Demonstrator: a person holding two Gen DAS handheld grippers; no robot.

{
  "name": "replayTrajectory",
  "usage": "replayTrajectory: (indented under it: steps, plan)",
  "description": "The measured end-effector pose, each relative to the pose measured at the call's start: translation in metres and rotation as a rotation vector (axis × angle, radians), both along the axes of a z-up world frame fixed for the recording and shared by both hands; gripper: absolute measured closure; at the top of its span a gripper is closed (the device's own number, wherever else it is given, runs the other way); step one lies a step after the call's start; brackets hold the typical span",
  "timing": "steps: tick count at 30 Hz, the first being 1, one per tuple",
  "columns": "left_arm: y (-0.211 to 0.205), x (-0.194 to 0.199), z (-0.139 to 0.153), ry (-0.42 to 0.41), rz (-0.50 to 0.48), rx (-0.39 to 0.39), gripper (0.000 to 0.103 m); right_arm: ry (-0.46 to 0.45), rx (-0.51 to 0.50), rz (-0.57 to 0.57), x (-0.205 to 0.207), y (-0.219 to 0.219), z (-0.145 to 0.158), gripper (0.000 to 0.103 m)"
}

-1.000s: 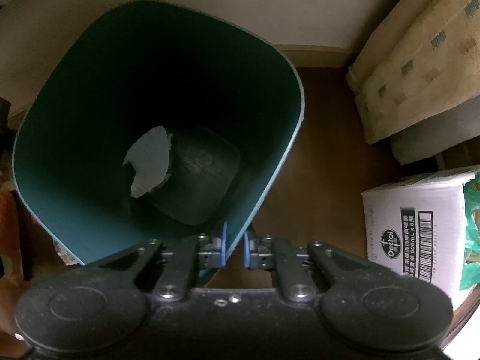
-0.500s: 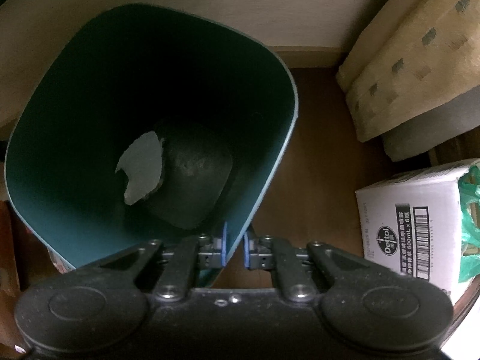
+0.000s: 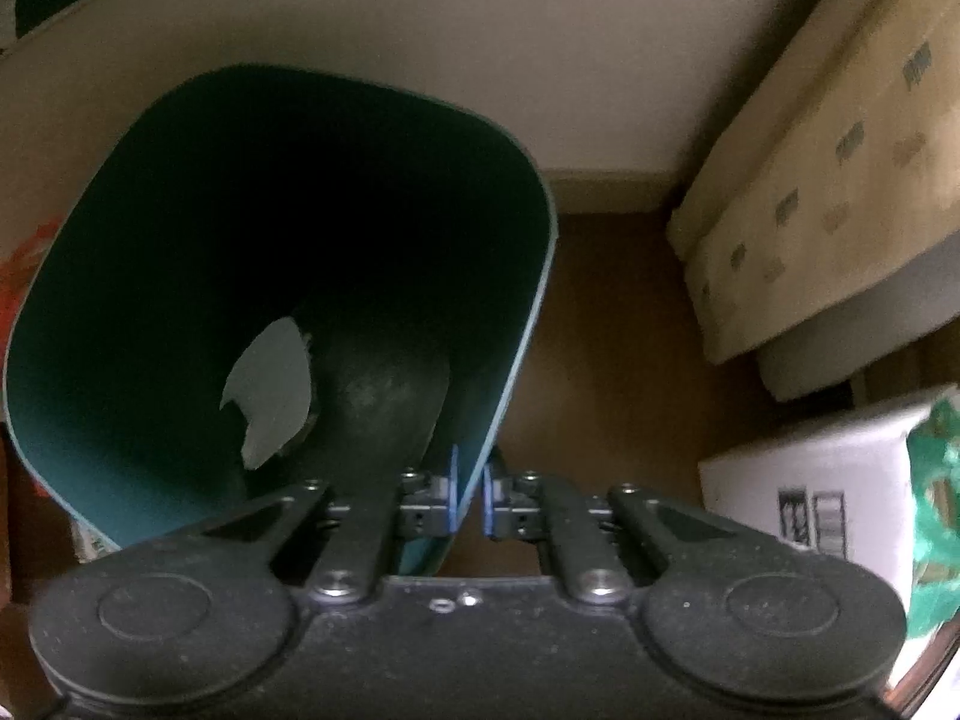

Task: Collect trash
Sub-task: 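Carry the red plastic bag over the green bin and open the left tool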

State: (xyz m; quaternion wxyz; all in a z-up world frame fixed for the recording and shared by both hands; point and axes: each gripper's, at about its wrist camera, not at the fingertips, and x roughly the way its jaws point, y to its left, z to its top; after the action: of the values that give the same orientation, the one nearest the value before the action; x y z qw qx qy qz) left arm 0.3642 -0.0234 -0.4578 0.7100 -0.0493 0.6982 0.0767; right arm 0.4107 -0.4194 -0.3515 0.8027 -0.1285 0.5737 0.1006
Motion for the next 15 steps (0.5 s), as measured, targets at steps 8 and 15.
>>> replayTrajectory:
  steps: [8, 15]
  plan:
    - [-0.071, 0.015, 0.099, -0.136, -0.159, -0.110, 0.060, -0.074, -0.022, 0.077, 0.013, -0.005, 0.001, 0.097]
    - [-0.126, 0.042, 0.150, -0.256, -0.260, -0.168, 0.060, -0.150, -0.038, 0.129, 0.022, 0.002, 0.009, 0.098]
